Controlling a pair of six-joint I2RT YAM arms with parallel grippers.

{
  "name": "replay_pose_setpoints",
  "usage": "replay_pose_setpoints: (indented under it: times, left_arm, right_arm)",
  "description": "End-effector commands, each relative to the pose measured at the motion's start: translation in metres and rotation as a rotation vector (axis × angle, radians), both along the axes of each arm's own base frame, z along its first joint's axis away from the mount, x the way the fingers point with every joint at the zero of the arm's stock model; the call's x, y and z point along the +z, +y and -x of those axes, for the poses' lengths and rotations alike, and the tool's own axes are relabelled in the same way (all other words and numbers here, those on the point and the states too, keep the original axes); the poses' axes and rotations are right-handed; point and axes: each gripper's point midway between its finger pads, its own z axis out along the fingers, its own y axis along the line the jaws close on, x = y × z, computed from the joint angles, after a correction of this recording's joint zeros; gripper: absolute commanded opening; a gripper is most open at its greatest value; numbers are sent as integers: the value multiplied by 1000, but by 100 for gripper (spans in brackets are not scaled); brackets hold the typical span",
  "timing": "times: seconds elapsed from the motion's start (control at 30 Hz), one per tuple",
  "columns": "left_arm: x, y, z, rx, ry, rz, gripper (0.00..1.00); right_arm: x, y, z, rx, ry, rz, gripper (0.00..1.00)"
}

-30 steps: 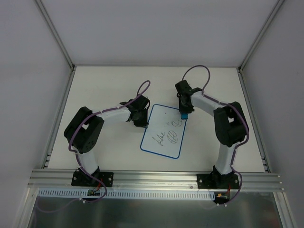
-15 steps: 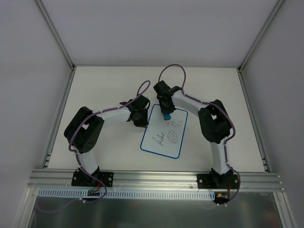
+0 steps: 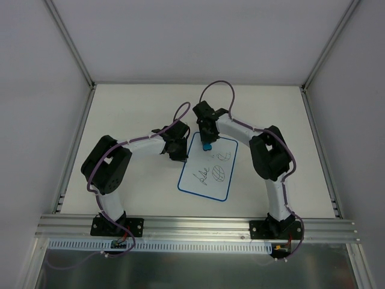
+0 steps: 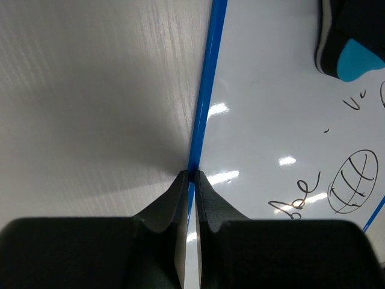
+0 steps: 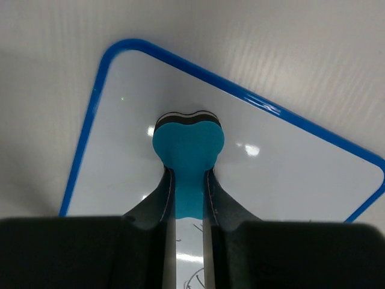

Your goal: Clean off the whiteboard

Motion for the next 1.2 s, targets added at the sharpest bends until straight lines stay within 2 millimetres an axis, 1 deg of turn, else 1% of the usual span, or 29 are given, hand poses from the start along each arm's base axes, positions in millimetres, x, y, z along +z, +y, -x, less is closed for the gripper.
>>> replay_pose_setpoints:
  times: [0.0,0.03,0.07,0.1,0.17,0.2,0.27,0.33,0.43,0.47,0.53,0.57,0.6,0.63,0.67,0.7,0.73,0.8,0.87,0.97,1.0,1.07,1.1,1.13,1.17]
  left_arm:
    - [-48,34,44,-9,172,-171,0]
    - [-48,33,44,-9,173,-170,0]
    - [-48,34,44,-9,174,-171,0]
    - [-48,34,44,-9,174,-171,0]
    - [-49,34,44,-8,175,-172,0]
    - [-48,34,44,-7,176,-171,0]
    - [-48,34,44,-6,174,-171,0]
    - [-48,34,43,-5,173,-170,0]
    - [-48,34,44,-2,175,-170,0]
    - [-48,35,44,0,174,-171,0]
    - [-47,35,43,3,173,-170,0]
    - [-47,35,43,3,174,-169,0]
    - [-48,35,43,3,175,-170,0]
    - [-48,36,44,6,177,-170,0]
    - [-49,36,44,6,179,-172,0]
    - [-49,36,44,7,181,-172,0]
    - [-49,36,43,10,180,-169,0]
    - [-49,38,44,14,183,-170,0]
    - [-48,38,44,17,182,-169,0]
    - [-48,40,45,23,185,-167,0]
    - [-48,40,45,24,186,-168,0]
    - [-48,41,45,29,186,-166,0]
    - [-48,41,45,29,187,-167,0]
    - [-48,40,45,31,187,-163,0]
    - [-48,41,45,32,189,-162,0]
  right_arm:
    - [-19,-59,29,-71,96,120,0]
    - [-11,-65,30,-84,76,104,0]
    - [-10,-75,27,-107,66,95,0]
    - [-18,-88,38,-120,89,110,0]
    - [-13,-105,37,-151,73,108,0]
    - [-16,-113,42,-159,83,122,0]
    - [-14,-118,43,-165,79,120,0]
    - [-15,-116,48,-151,89,108,0]
    - [-13,-101,52,-113,70,109,0]
    - [-12,-88,56,-78,61,111,0]
    - [-15,-72,61,-45,61,111,0]
    - [-14,-60,62,-39,60,90,0]
    - [-19,-43,72,-1,81,80,0]
    - [-21,-34,76,15,87,71,0]
    - [-20,-17,81,44,87,51,0]
    - [-22,-9,85,61,98,37,0]
    - [-27,-2,90,77,111,40,0]
    - [-25,12,96,109,106,31,0]
    - [-26,13,97,105,105,32,0]
    - [-23,0,89,83,58,79,0]
    - [-26,-14,86,59,52,110,0]
    - [-27,-29,84,27,54,126,0]
    - [-24,-41,77,-7,44,128,0]
    - [-24,-50,76,-27,43,133,0]
    - [-30,-62,79,-48,56,149,0]
